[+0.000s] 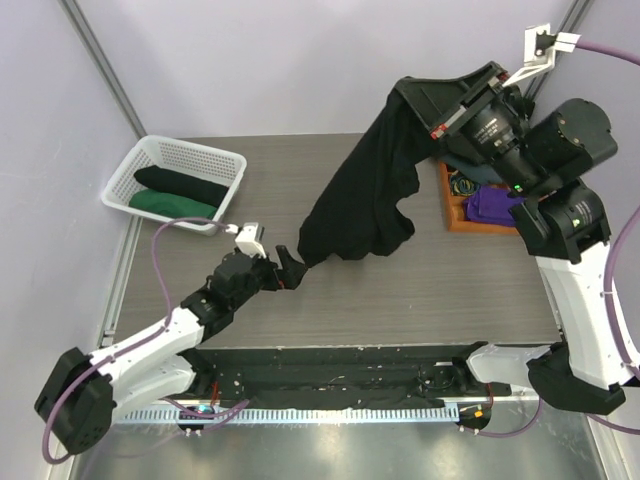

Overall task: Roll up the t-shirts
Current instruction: Flatten out the T-shirt at the center of the board.

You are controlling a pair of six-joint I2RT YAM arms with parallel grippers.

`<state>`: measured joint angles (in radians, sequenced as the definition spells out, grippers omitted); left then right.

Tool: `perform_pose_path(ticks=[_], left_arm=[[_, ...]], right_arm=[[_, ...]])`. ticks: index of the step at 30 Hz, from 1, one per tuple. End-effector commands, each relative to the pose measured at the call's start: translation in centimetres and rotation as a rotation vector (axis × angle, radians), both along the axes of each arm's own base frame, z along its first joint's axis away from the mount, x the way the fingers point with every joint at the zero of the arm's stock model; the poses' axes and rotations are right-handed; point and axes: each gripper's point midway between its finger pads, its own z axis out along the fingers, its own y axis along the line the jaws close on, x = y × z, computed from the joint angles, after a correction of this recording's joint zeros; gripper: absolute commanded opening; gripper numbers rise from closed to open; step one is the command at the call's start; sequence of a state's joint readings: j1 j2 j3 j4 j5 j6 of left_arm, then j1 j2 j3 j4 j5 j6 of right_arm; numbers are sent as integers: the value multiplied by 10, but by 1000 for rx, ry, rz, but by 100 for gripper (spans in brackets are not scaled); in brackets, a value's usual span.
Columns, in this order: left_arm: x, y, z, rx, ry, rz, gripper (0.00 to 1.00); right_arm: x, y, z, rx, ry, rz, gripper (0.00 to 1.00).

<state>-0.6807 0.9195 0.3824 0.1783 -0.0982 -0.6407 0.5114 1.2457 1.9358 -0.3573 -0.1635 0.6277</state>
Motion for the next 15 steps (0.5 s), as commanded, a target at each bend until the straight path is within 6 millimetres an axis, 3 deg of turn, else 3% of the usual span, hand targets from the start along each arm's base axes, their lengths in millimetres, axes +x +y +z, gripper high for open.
perform_pose_path(ticks=[1,7,9,15], left_arm=[[25,-30,44,-109,-117,-37,100],[32,-71,33,-124,-41,-177,99],[31,-81,15,-110,20,-211,95],[25,-90,-18,-80,140,-218,89]], right_arm=[[-3,-16,12,-9,-57,-82,1],[4,-22,-2,-32,-27,-131,1],[5,-23,-3,-36,-27,-140,1],[6,-31,-8,-45,-21,-180,1]])
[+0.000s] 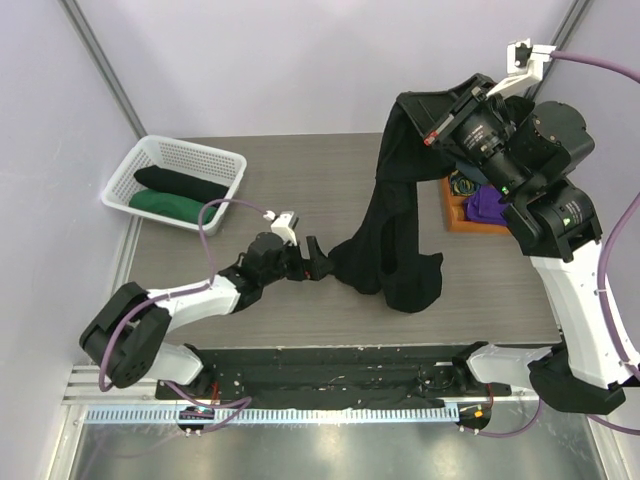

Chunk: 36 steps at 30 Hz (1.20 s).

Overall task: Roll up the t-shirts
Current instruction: Flatten out the T-shirt at the center of the board.

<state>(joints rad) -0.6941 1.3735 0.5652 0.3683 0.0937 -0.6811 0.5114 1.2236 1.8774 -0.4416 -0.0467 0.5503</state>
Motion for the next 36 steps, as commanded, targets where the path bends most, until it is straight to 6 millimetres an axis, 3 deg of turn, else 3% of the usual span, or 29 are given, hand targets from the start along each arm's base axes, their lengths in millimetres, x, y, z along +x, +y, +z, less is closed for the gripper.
perform_pose_path(ticks=[1,5,10,15,18,21,22,24,25,26,29,30,32,33,36], left_arm=[[-1,-20,8,-40,26,-50,87],[-1,-29,-11,35,105,-64,80],[13,-37,-26,80,144,-37,66],[33,-38,-44,147,179,31,63],[40,-40,-59,208,218,42,56],[47,-44,-72,237,248,55,40],[50,-47,-71,234,245,55,20],[60,-56,-59,228,222,45,0],[67,-50,-54,250,198,88,0],[74,-50,-30,232,141,94,0],[76,-25,-3,314,72,145,0],[77,-19,27,298,22,167,0],[73,6,44,371,-2,221,0],[71,15,78,347,-58,240,0],[61,43,115,369,-113,306,0]], right_arm=[[-15,-17,28,37,-103,-46,1],[-12,-22,23,38,-89,-79,1],[-16,-28,18,33,-90,-96,1],[-20,-33,12,32,-88,-110,1],[-23,-36,10,33,-88,-115,1],[-27,-39,7,29,-90,-119,1],[-27,-41,4,25,-87,-127,1],[-29,-46,-8,16,-66,-148,1],[-26,-49,-21,6,-42,-169,1],[-31,-59,-22,12,-45,-203,1],[-36,-83,-36,-16,-21,-308,1],[-36,-89,-45,-43,3,-337,1],[-35,-108,-52,-75,22,-433,1],[-38,-116,-57,-91,33,-462,1],[-40,-135,-71,-133,61,-553,1]])
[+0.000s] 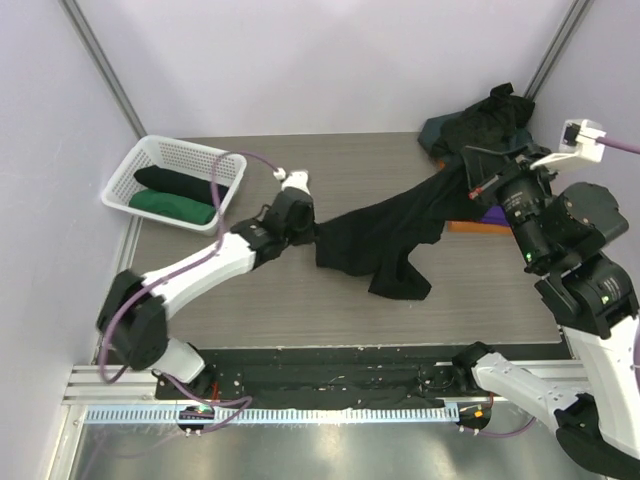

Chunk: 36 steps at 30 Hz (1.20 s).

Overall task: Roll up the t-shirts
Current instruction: Flatten out the T-shirt at the center of the board.

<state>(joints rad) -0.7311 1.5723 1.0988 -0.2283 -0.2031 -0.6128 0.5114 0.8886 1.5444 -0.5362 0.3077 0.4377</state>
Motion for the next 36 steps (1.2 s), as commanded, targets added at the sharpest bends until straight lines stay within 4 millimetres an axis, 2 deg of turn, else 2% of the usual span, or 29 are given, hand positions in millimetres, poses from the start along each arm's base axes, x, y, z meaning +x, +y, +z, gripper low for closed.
perform_pose_path(ticks=[1,3,4,6,8,9,10,11,12,13,15,16,19,21,24,27,28,29,30,31,32,33,34,35,36], left_arm=[[-7,54,112,33,-219,112,0],[-15,71,133,39,-254,142,0],[-26,83,154,25,-279,151,0],[-38,100,173,19,-308,176,0],[-57,122,199,3,-344,196,0],[-63,131,208,0,-360,210,0],[-72,141,210,18,-355,214,0],[-83,153,236,-24,-402,227,0],[-92,163,238,-10,-397,234,0],[-98,172,249,-17,-417,247,0],[-117,192,275,-42,-456,261,0],[-122,198,281,-44,-466,268,0],[-145,220,307,-83,-503,280,0],[-160,232,320,-108,-523,278,0],[-165,239,324,-114,-541,288,0],[-153,229,310,-84,-523,284,0],[-144,220,296,-53,-495,268,0],[-137,211,286,-38,-476,252,0],[-129,199,285,-61,-483,236,0],[-122,190,276,-53,-472,222,0],[-108,177,247,1,-419,205,0],[-99,165,242,-13,-421,194,0],[-90,157,228,7,-399,191,0],[-77,148,198,61,-345,191,0],[-65,141,188,63,-337,206,0]], right_arm=[[-5,-41,-5,-53,2,-193,1],[-10,-45,-9,-69,16,-194,1],[-17,-47,-3,-59,2,-190,1],[-27,-49,1,-61,-4,-166,1],[-44,-54,18,-39,-44,-143,1],[-51,-55,22,-36,-54,-130,1],[-64,-58,36,-18,-94,-104,1],[-70,-58,43,-14,-113,-90,1],[-78,-59,50,-7,-134,-75,1],[-89,-60,65,5,-178,-46,1],[-101,-62,79,18,-218,-25,1],[-112,-65,92,33,-254,-15,1],[-132,-67,114,59,-314,29,1],[-142,-64,121,71,-340,71,1],[-145,-60,126,85,-355,98,1],[-115,-54,110,57,-290,50,1],[-90,-44,90,27,-224,32,1],[-76,-37,82,22,-201,26,1],[-62,-29,70,11,-167,26,1],[-28,-10,35,-41,-69,30,1],[-12,-1,22,-51,-39,29,1],[6,7,2,-74,9,23,1],[26,17,-31,-112,83,14,1],[53,27,-54,-144,135,-8,1],[68,30,-71,-168,170,-31,1]])
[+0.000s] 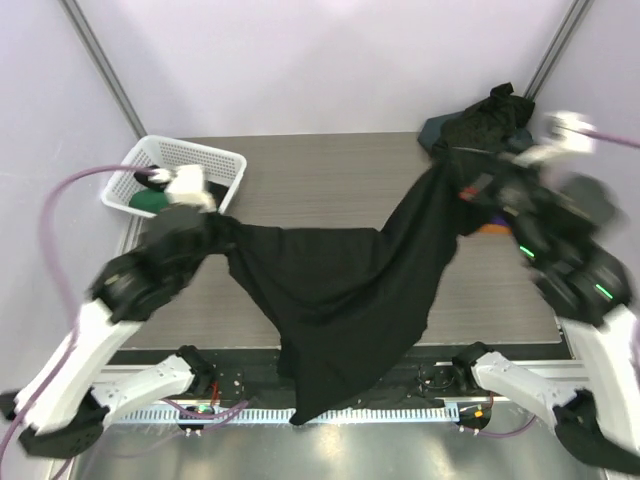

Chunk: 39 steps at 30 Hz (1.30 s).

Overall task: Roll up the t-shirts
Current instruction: Flatten out the T-shirt at the center of the board.

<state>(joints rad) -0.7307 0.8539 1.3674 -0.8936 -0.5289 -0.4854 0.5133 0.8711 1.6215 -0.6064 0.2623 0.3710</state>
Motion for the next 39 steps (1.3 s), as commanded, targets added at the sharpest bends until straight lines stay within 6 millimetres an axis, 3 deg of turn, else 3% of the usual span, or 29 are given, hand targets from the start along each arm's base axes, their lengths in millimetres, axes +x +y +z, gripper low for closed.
perform_pose_path(ticks=[1,2,3,4,6,7,8,9,10,11,12,14,15,16,17,18,19,20,21,23,24,26,27,29,31,35,39], left_arm=[[52,-43,-55,33,77,-10,0],[68,-43,-73,40,124,19,0],[79,-45,-80,18,129,25,0],[84,-53,-86,-9,154,-10,0],[97,-53,-96,-24,191,4,48],[98,-51,-97,-19,199,14,63],[98,-49,-98,-13,200,23,72],[96,-47,-93,-16,176,20,74],[92,-44,-99,-8,177,22,75],[90,-39,-100,-5,166,37,80],[84,-33,-90,-26,125,43,84],[75,-25,-100,-28,120,61,91],[70,-23,-100,-51,115,69,94],[62,-18,-105,-68,110,71,97],[58,-19,-105,-90,98,63,99],[55,-20,-107,-110,97,52,100],[48,-18,-105,-148,79,58,100],[45,-17,-117,-149,91,52,100],[40,-19,-123,-154,103,35,100],[33,-14,-133,-167,121,50,100],[31,-11,-136,-175,128,74,100],[23,-5,-150,-209,166,121,100],[21,-3,-154,-217,173,131,100],[17,-8,-158,-249,172,105,100],[11,-15,-171,-270,201,63,99],[5,-19,-183,-316,213,48,100],[2,-15,-193,-341,222,84,100]], right_arm=[[105,38,-105,-145,240,-102,1],[135,35,-129,-182,294,-169,1],[148,31,-139,-192,322,-201,1],[162,28,-137,-184,333,-221,15],[179,26,-159,-163,420,-237,54],[179,31,-158,-156,429,-214,69],[176,44,-164,-146,445,-140,73],[170,47,-162,-131,436,-112,76],[165,51,-185,-137,474,-85,78],[161,56,-189,-115,468,-58,78],[148,60,-210,-113,502,-10,77],[135,65,-227,-92,518,38,77],[122,71,-257,-91,581,82,77],[110,71,-257,-72,570,103,77],[105,73,-263,-54,572,118,77],[91,77,-289,-36,630,158,78],[81,78,-290,-21,620,177,79],[75,78,-295,-12,625,189,80],[67,75,-315,-7,668,184,88],[57,70,-318,1,668,181,98],[50,66,-332,-3,695,174,100],[40,72,-336,35,688,230,100],[29,77,-356,44,723,275,95],[16,99,-358,121,727,414,89],[4,108,-372,139,776,475,74],[-18,119,-394,-30,835,522,59],[-54,150,-396,-183,823,625,58]])
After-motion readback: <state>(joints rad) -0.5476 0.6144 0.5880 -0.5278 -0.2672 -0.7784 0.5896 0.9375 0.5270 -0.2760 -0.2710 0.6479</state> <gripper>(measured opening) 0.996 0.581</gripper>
